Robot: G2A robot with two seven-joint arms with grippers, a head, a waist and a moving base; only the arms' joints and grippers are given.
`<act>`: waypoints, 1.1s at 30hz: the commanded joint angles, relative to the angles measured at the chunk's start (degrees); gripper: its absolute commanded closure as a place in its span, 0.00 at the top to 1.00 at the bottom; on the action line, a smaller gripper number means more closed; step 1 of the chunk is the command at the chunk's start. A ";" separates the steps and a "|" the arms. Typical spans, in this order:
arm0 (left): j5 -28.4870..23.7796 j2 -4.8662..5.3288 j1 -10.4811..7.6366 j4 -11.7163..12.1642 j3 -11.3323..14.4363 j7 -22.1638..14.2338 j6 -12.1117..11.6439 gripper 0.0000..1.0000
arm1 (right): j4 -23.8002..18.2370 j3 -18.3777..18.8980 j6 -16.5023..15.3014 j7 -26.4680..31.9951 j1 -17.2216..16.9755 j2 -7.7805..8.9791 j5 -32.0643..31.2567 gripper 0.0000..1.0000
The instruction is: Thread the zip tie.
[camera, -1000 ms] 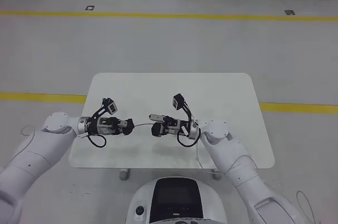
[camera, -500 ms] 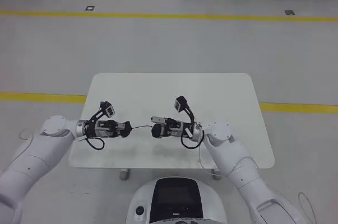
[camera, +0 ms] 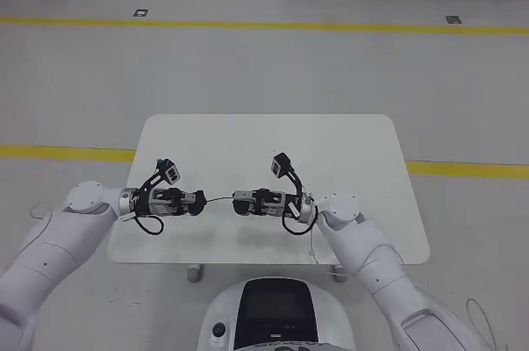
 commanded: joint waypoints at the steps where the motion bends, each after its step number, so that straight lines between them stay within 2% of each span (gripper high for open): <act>1: 0.00 0.00 0.00 0.00 0.00 0.00 0.00 0.00 | 0.03 -0.06 -0.49 0.13 -0.02 0.12 0.09 0.24; 14: 0.00 0.00 0.00 0.00 0.00 0.00 0.00 0.00 | -0.60 -0.64 -2.27 0.19 -0.29 0.86 0.53 0.13; 20: 0.00 0.00 0.00 0.00 0.00 0.00 0.00 0.00 | -0.93 -0.96 -2.48 -0.37 -0.36 1.14 0.83 0.10; 24: 0.00 0.00 0.00 0.00 0.00 0.00 0.00 0.00 | -1.07 -1.21 -3.04 -1.28 -0.41 1.27 0.78 0.12; 33: 0.00 0.00 0.00 0.00 0.00 0.00 0.00 0.00 | -0.68 -1.69 -3.42 -2.07 -0.05 1.53 1.44 0.07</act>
